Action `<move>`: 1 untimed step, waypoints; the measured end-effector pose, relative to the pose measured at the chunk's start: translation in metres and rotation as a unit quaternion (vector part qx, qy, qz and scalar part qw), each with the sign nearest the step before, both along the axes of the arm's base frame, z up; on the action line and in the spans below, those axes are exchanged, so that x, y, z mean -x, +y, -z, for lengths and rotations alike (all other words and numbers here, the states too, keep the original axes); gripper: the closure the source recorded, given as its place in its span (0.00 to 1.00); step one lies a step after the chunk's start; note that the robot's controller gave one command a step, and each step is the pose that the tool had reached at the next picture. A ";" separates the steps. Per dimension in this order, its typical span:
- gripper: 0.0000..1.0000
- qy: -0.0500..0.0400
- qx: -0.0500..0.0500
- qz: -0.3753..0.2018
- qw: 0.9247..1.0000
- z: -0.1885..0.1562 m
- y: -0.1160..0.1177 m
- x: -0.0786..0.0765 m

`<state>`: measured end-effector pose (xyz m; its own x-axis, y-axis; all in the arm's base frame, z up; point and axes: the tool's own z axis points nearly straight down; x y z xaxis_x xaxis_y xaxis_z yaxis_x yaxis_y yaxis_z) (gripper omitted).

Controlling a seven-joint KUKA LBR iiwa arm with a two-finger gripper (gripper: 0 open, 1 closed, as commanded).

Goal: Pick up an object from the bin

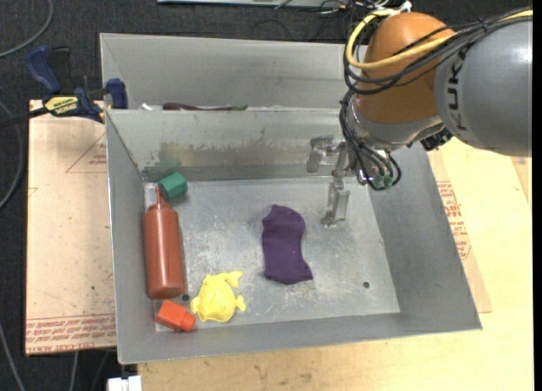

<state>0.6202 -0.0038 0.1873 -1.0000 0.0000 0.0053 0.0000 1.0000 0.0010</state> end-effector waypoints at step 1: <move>0.00 -0.004 0.000 0.000 1.000 -0.005 0.000 -0.001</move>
Offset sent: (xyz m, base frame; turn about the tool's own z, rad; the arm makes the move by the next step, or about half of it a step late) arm 0.0032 0.0358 -0.0581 -0.4464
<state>0.6216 -0.0039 0.1925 -1.0000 0.0001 -0.0020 0.0001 1.0000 0.0010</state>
